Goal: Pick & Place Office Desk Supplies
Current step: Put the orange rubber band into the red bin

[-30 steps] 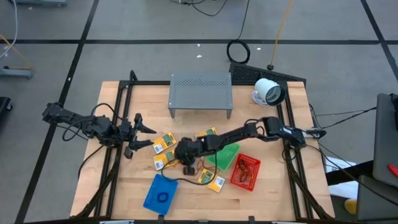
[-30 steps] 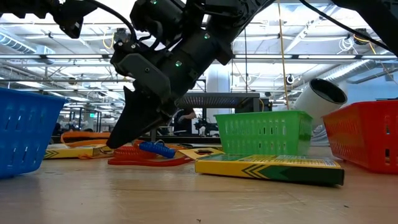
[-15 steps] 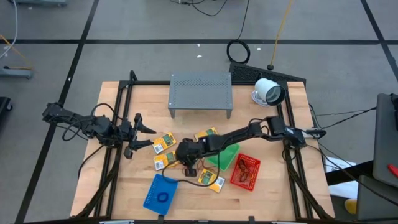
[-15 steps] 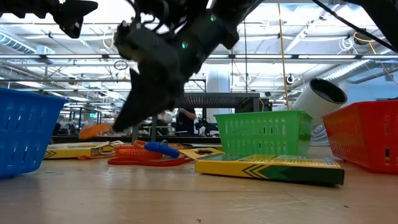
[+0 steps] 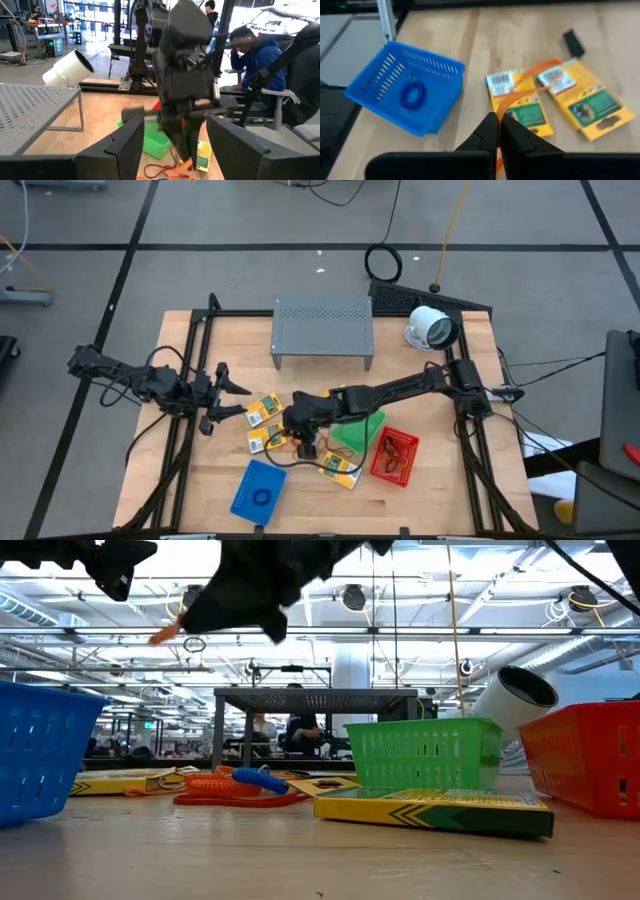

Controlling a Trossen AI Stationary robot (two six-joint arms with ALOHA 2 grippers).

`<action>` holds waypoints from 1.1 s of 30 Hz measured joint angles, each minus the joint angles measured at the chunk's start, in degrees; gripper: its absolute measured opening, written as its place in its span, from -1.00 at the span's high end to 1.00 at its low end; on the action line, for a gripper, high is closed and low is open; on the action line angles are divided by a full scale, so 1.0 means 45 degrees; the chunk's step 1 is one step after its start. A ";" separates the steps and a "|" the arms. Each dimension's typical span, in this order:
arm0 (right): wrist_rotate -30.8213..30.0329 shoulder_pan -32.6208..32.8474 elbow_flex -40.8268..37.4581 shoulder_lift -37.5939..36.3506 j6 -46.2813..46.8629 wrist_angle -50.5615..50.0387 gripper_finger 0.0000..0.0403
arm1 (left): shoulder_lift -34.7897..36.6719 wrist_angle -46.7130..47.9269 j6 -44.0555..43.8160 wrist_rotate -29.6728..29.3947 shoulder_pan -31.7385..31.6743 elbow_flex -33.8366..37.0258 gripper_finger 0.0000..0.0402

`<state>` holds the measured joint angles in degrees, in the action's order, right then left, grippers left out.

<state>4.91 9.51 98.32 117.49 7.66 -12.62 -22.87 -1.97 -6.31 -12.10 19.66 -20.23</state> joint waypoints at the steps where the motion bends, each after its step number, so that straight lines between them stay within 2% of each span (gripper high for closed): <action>1: -0.0196 0.0066 0.0000 -0.0154 -0.0139 -0.0110 1.00 | 0.0000 0.0002 0.0000 0.0000 0.0000 0.0000 -0.12; 7: -0.1646 0.0648 0.0000 -0.1360 -0.0562 -0.1761 1.00 | 0.0004 -0.0005 0.0005 0.0004 -0.0004 0.0000 -0.12; 10: -0.2927 0.1042 0.0000 -0.1993 -0.0219 -0.3203 1.00 | 0.0000 -0.0034 0.0010 0.0002 -0.0005 0.0000 -0.12; 14: -0.4752 0.1735 0.0000 -0.2944 0.1147 -0.5806 1.00 | 0.0005 -0.0274 0.0020 0.0000 -0.0005 0.0000 -0.12; 18: -0.6068 0.2625 -0.0536 -0.4125 0.3566 -0.7941 1.00 | 0.0002 -0.0284 0.0024 0.0004 -0.0003 0.0000 -0.12; 23: -0.7153 0.3912 -0.2928 -0.6258 0.7627 -0.8554 1.00 | 0.0000 -0.0295 0.0002 0.0000 -0.0002 0.0000 -0.12; 30: -0.7040 0.5874 -0.7757 -0.9147 1.2821 -0.7103 1.00 | 0.0000 -0.0608 0.0007 0.0000 -0.0004 0.0000 -0.12; 33: -0.6788 0.6432 -0.9667 -0.9959 1.4154 -0.5898 1.00 | 0.0000 -0.0731 0.0010 0.0000 -0.0005 0.0000 -0.12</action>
<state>-25.64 38.45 54.82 72.68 71.36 -39.16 -22.87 -5.26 -6.26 -12.10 19.64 -20.23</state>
